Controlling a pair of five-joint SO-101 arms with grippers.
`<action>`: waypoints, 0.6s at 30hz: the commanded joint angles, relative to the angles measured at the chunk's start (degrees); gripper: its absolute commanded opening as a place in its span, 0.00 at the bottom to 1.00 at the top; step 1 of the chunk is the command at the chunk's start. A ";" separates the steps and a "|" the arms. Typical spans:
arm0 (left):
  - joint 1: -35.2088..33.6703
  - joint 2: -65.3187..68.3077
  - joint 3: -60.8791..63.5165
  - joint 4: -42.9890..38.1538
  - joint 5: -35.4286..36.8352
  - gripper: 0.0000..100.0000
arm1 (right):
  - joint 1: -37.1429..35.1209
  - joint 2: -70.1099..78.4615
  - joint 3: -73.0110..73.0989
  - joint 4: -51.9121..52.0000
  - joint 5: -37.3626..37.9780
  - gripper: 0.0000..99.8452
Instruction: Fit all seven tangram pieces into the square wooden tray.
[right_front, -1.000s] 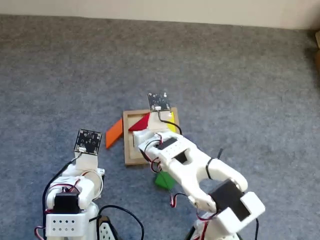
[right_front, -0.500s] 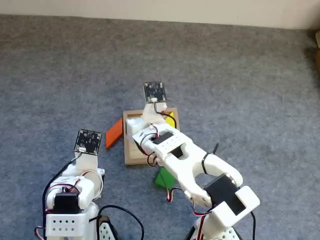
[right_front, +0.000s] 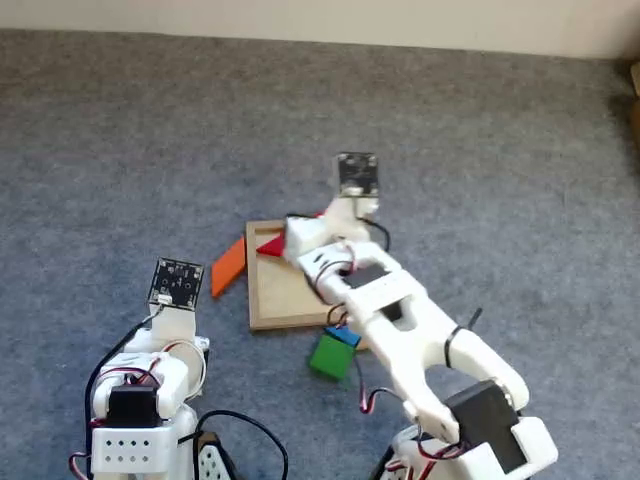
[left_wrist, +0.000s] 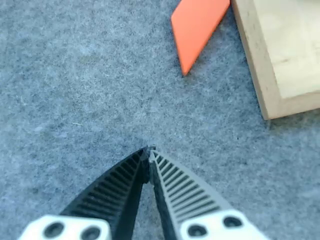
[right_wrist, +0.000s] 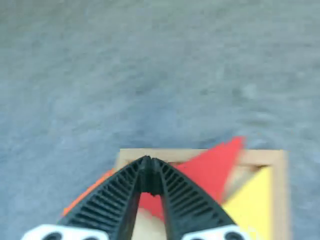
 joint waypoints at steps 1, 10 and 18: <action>-0.66 -1.54 1.19 0.35 0.18 0.01 | 2.33 -2.33 -0.40 0.57 0.26 0.00; -0.66 -1.54 1.19 0.35 0.18 0.01 | 3.03 14.29 -8.48 -9.63 0.62 0.00; -0.66 -1.54 1.19 0.35 0.18 0.01 | 5.85 14.55 -10.42 -8.31 0.62 0.00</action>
